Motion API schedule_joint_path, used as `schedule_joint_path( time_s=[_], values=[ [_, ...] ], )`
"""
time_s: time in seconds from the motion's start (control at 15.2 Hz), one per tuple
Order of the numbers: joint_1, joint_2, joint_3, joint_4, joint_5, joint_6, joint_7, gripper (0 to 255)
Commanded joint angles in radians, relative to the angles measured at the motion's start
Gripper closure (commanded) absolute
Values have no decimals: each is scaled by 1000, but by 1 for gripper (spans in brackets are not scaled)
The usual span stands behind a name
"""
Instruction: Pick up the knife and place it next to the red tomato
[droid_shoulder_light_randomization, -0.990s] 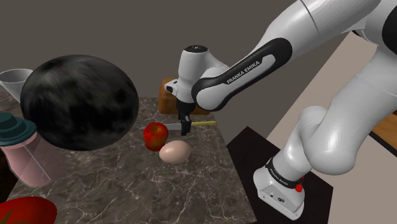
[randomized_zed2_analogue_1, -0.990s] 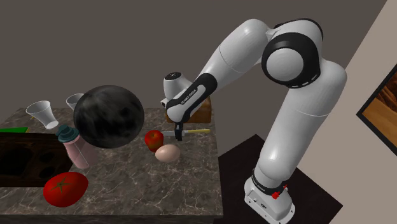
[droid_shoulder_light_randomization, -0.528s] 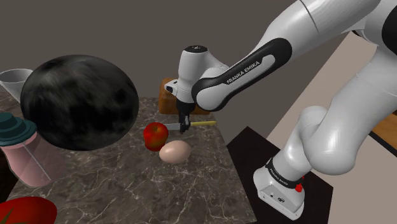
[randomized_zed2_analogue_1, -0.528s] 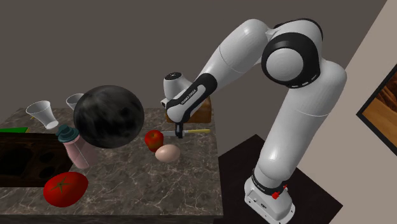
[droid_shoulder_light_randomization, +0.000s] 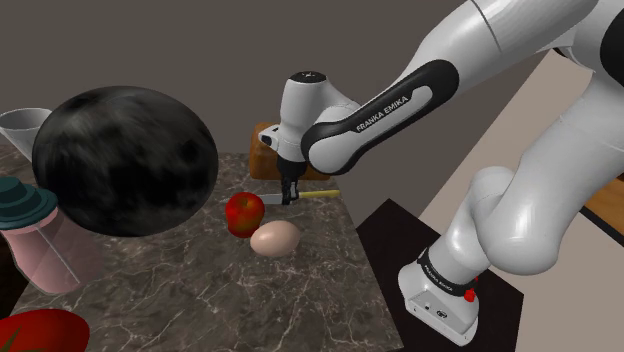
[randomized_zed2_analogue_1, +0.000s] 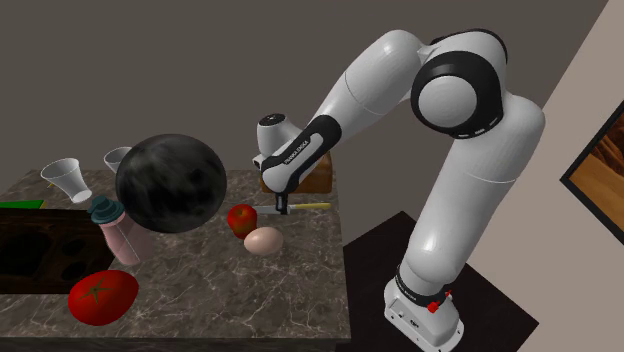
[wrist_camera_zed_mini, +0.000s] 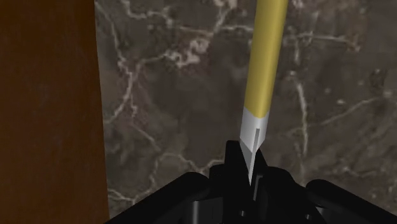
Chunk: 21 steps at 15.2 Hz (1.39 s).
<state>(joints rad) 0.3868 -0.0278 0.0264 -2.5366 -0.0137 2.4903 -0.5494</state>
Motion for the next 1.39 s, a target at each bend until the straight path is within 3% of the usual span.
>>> schedule_joint_path(
  time_s=[0.0,1.32],
  values=[
    [0,-12,0,3,1,-15,-1,255],
    [2,-204,-1,108,10,-311,-9,255]
  ],
)
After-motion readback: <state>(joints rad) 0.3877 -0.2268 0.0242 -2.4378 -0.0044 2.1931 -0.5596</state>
